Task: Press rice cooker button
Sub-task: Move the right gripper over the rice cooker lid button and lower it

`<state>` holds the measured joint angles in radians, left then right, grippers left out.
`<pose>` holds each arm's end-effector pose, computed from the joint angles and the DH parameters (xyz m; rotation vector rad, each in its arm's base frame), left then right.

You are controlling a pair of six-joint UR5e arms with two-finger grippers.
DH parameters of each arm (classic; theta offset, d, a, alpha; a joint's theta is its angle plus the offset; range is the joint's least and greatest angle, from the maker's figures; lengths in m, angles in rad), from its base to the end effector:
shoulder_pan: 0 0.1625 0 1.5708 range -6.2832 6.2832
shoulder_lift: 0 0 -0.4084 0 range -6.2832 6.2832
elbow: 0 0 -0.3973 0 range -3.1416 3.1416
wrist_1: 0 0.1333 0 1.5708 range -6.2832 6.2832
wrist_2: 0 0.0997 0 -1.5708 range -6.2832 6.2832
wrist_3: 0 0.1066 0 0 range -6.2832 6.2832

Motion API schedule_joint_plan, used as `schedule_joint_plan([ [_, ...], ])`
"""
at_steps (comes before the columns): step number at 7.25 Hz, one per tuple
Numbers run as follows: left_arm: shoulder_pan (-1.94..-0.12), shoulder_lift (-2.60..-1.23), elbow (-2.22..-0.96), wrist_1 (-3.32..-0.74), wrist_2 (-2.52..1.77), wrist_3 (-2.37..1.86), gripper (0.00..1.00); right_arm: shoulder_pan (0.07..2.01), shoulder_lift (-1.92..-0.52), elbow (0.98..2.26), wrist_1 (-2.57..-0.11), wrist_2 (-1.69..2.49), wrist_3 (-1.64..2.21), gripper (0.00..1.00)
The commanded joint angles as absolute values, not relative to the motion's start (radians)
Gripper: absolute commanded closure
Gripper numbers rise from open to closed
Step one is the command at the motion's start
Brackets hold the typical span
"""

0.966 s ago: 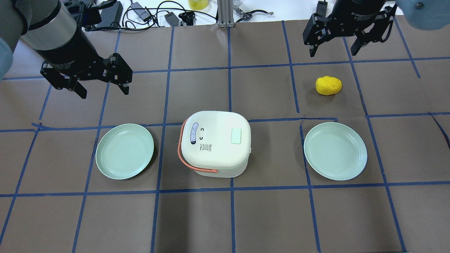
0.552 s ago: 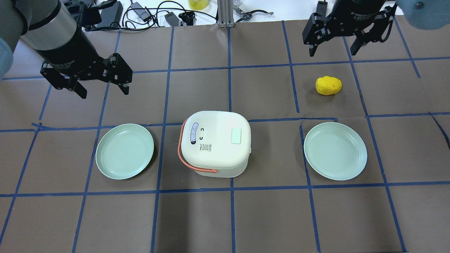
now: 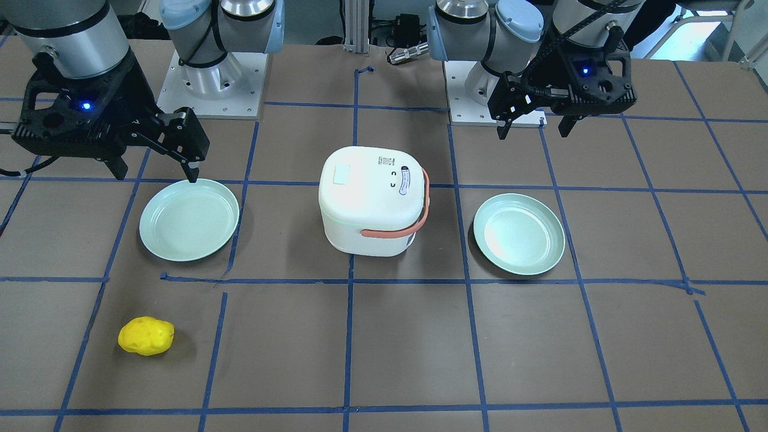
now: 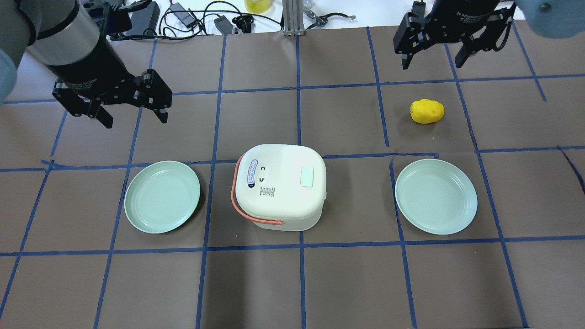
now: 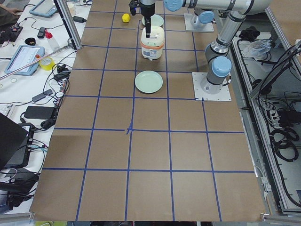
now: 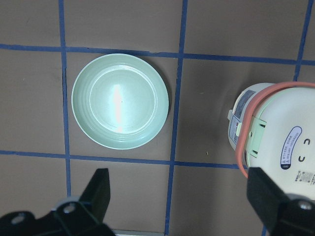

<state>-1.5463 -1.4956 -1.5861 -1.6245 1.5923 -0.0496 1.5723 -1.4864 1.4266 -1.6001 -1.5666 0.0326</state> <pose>-0.1195 -0.4693 0.4876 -0.1157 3.1180 -0.0101 0.1346 -0.5396 0.4959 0.0484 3.1324 -0.1395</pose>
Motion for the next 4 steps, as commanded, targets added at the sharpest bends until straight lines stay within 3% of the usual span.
schedule_joint_plan([
  [1, -1.546, -1.496, -1.586, -1.624, 1.592, -0.051, 0.00, 1.575, -1.486, 1.427, -1.597, -1.552, 0.037, 0.97],
  [4, -1.546, -1.496, -1.586, -1.624, 1.592, -0.049, 0.00, 1.754, -1.450, 1.428, -1.609, -1.531, 0.271, 1.00],
])
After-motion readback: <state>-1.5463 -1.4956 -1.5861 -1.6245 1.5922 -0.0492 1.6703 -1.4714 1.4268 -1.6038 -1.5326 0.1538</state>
